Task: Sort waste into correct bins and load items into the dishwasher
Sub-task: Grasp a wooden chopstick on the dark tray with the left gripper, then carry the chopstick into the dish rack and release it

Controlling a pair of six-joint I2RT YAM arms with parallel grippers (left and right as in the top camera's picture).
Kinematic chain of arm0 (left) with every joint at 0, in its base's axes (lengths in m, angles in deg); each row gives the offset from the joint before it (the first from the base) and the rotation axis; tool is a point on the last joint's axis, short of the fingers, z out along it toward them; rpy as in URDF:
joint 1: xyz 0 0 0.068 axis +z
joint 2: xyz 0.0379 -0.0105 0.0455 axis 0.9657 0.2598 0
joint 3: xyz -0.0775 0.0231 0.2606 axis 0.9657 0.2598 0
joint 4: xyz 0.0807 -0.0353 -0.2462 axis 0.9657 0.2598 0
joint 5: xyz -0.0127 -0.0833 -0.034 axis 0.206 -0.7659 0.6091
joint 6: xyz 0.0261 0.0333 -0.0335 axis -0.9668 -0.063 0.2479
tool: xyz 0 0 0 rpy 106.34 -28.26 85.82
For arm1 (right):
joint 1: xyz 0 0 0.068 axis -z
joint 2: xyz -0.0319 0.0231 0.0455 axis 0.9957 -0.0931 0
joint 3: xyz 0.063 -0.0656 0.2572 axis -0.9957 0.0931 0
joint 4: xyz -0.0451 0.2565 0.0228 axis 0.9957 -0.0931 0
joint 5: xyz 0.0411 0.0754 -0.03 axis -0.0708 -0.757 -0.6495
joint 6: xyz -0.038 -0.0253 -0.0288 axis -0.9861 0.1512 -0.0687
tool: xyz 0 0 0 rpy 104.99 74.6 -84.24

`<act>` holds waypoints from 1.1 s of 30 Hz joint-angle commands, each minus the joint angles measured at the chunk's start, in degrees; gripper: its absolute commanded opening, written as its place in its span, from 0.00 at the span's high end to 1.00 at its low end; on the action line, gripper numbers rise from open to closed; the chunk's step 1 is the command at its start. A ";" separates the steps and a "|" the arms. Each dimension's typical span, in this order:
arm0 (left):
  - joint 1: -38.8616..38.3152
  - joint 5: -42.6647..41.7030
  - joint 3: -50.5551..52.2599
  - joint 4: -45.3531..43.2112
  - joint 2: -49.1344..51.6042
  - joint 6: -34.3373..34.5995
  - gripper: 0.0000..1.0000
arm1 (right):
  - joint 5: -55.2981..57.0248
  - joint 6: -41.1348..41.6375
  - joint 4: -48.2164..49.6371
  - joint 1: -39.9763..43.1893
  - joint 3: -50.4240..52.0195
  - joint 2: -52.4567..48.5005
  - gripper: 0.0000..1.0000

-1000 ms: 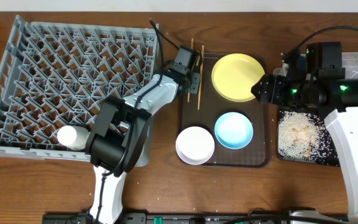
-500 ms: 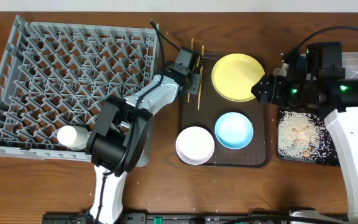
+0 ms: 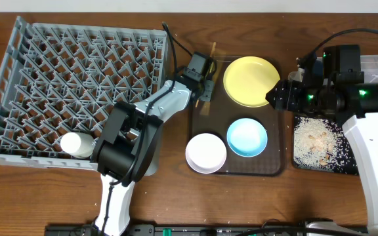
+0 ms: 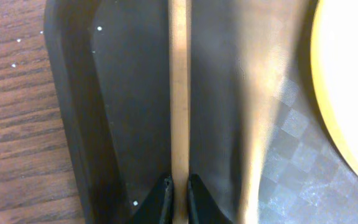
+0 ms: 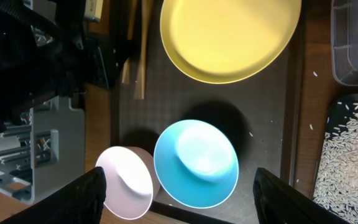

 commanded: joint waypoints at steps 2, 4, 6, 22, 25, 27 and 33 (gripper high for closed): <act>0.00 0.42 0.87 0.83 1.79 -0.15 0.92 | -0.42 0.50 -0.07 0.46 -0.35 0.13 0.27; 0.15 0.39 0.66 1.18 0.63 -0.15 0.92 | -0.42 0.50 -0.07 0.46 -0.35 0.13 0.27; 0.33 0.44 0.13 1.99 -1.60 -0.15 0.92 | -0.42 0.50 -0.09 0.46 -0.35 0.13 0.27; 3.37 13.77 0.04 20.35 -25.38 3.04 0.92 | -0.42 0.50 -0.24 0.46 -0.35 0.13 0.26; 6.88 14.97 0.07 25.81 -28.57 3.39 0.92 | -0.39 0.50 -0.22 0.46 -0.35 0.13 0.25; 9.33 14.93 0.07 28.50 -29.29 3.34 0.92 | -0.22 0.50 -0.22 0.46 -0.35 0.13 0.25; 13.00 4.81 3.04 31.32 -28.33 -6.47 0.92 | 0.24 0.09 -0.20 0.46 -0.35 0.13 0.23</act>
